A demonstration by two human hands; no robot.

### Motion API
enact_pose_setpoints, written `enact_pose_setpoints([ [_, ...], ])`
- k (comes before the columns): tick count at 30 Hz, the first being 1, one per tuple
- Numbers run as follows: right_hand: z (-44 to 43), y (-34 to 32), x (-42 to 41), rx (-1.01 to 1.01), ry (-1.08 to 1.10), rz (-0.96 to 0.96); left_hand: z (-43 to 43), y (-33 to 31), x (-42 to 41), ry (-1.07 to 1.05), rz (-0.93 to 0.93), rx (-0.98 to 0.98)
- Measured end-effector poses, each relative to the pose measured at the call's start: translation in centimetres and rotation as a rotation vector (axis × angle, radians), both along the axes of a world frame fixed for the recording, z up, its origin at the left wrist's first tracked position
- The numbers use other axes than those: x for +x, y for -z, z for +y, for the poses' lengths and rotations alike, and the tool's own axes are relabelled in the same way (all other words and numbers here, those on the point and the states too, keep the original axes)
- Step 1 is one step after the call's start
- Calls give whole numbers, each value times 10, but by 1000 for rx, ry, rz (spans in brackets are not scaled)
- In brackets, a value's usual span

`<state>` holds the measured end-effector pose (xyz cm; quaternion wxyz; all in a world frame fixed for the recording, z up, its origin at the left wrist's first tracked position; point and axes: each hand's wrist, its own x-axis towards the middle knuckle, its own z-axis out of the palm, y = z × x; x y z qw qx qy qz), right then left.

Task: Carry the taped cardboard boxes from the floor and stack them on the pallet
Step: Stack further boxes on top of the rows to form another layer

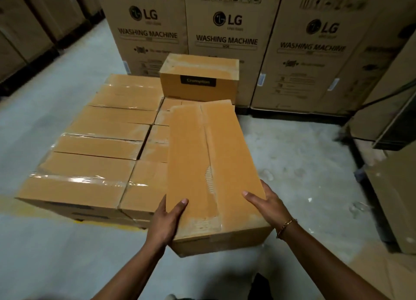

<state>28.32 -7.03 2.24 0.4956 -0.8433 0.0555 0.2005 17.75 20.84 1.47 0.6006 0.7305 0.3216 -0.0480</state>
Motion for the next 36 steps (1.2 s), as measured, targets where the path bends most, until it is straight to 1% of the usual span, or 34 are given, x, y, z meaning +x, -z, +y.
enact_pose_setpoints([
  [5,-67,-3,112,9,-66,-21,-82,1,92,-107,7,0],
  [9,-121,-15,189,-27,-152,-3,-142,-14,150,-162,23,-18],
  [13,-143,-29,261,-34,-258,-3,-180,-25,197,-234,8,-22],
  [21,-129,-13,385,-58,-459,0,-206,-5,278,-445,2,-25],
  [28,-103,9,506,-97,-631,48,-218,20,371,-630,54,-67],
  [32,-84,18,572,-113,-723,75,-216,24,423,-663,66,-60],
  [36,-65,28,630,-116,-825,97,-219,33,465,-772,103,-39],
])
